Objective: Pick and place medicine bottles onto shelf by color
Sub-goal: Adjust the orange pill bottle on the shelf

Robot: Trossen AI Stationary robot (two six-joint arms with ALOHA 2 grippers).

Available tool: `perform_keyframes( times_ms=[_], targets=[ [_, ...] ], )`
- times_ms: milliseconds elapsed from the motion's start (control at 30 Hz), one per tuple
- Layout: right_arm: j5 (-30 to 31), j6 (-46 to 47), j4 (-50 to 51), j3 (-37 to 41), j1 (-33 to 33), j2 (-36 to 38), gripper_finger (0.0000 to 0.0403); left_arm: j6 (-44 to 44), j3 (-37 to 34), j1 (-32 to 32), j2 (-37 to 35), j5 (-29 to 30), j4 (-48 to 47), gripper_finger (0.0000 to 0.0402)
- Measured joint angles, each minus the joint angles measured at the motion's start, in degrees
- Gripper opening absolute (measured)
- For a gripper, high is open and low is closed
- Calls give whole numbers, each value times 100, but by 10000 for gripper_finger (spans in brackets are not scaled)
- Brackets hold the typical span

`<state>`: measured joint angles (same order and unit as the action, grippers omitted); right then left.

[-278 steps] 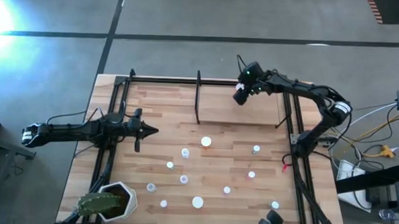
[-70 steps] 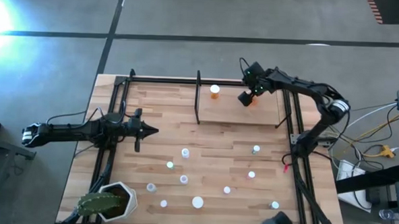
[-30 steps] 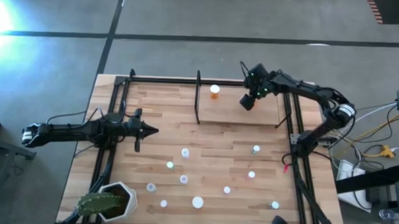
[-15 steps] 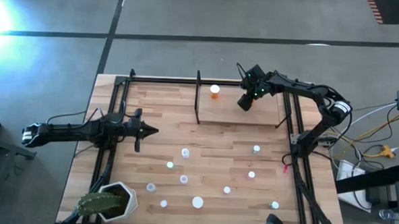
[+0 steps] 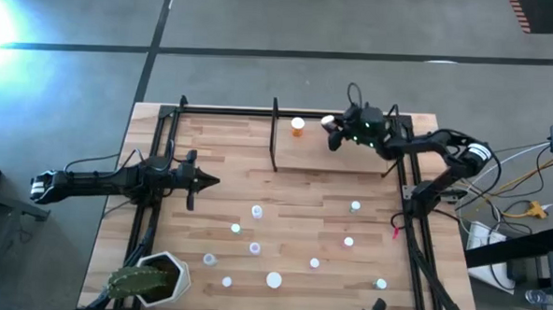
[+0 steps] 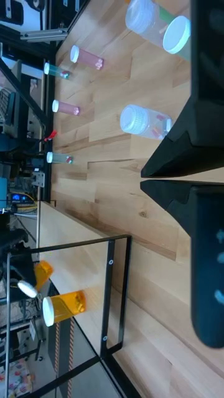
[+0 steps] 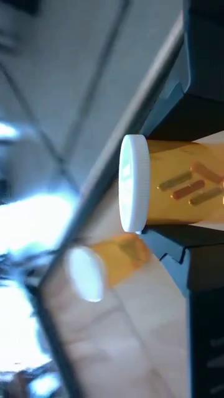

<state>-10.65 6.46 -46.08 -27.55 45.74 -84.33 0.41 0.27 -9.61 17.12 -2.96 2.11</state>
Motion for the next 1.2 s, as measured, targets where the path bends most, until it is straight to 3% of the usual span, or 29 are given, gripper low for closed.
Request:
perform_keyframes(
  times_ms=[133, 267, 800, 1200],
  targets=[
    [317, 287, -1395, 481, -1, -260, 171, 0, 0, -1, 0, -2, 0, 0],
    [321, 400, -2038, 533, -37, -600, 171, 1, -1, -1, 0, 0, -1, 0],
    [316, -289, -2075, 335, -37, -1141, 174, 0, -2, -1, 0, 0, -2, 0],
    [312, -373, -1977, 350, -37, -1139, 221, 0, -2, 0, 0, 0, -1, 0]
  ],
)
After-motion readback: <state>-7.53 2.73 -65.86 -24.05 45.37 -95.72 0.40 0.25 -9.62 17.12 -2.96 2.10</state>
